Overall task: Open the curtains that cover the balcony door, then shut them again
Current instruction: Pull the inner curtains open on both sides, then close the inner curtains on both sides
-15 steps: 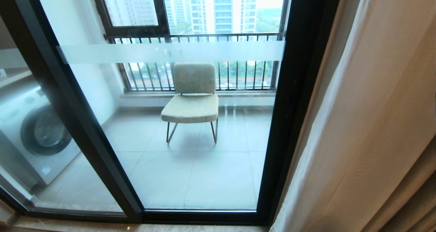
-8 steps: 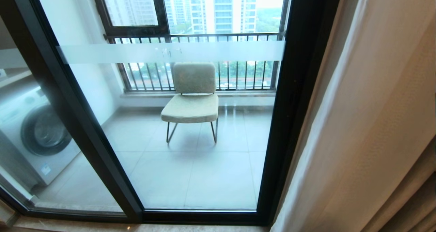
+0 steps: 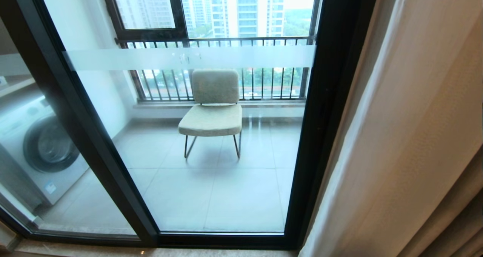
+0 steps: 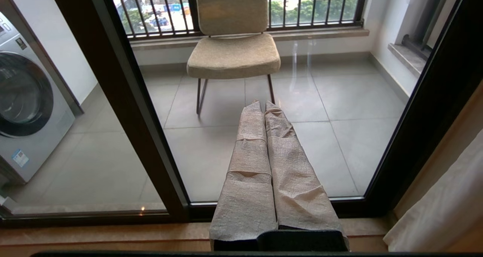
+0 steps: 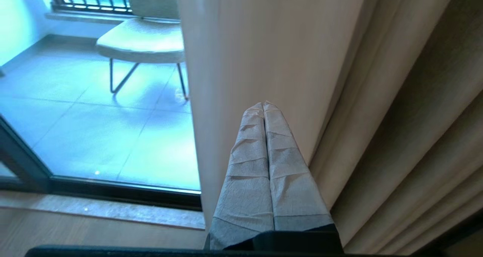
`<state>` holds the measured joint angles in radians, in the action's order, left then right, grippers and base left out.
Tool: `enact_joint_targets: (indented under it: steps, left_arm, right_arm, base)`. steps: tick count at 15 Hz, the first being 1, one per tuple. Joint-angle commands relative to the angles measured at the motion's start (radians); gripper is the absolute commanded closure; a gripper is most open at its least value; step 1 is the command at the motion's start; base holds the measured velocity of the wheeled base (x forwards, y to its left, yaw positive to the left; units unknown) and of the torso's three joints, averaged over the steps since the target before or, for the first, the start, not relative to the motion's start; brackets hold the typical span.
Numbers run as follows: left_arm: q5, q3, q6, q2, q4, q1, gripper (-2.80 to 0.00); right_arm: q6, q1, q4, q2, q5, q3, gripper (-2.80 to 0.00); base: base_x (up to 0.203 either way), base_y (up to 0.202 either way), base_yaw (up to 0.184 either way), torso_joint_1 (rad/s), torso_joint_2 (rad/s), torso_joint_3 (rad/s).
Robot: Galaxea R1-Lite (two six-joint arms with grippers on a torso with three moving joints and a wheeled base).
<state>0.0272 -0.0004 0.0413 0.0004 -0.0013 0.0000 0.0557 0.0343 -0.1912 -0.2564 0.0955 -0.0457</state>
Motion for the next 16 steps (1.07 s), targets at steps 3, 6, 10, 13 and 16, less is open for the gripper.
enact_joint_targets:
  steps: [3, 6, 10, 13, 16]
  left_arm:
    - [0.0, -0.001, 0.0, 0.0, 0.0, 0.0, 0.0]
    - [0.0, 0.0, 0.0, 0.0, 0.0, 0.0, 0.0]
    - [0.0, 0.0, 0.0, 0.0, 0.0, 0.0, 0.0]
    - [0.0, 0.0, 0.0, 0.0, 0.0, 0.0, 0.0]
    - [0.0, 0.0, 0.0, 0.0, 0.0, 0.0, 0.0]
  right_arm:
    - [-0.009, -0.037, 0.197, 0.236, -0.012, 0.008, 0.0]
    - [-0.035, -0.04, 0.271, 0.255, -0.095, 0.0, 0.0]
    - [-0.069, -0.039, 0.263, 0.255, -0.141, 0.016, 0.0]
    - [-0.12, -0.039, 0.262, 0.255, -0.146, 0.015, 0.0]
    - [-0.123, -0.039, 0.262, 0.255, -0.146, 0.015, 0.0]
  base:
    - [0.0, 0.0, 0.0, 0.0, 0.0, 0.0]
    - [0.0, 0.0, 0.0, 0.0, 0.0, 0.0]
    - [0.0, 0.0, 0.0, 0.0, 0.0, 0.0]
    - [0.0, 0.0, 0.0, 0.0, 0.0, 0.0]
    - [0.0, 0.0, 0.0, 0.0, 0.0, 0.0]
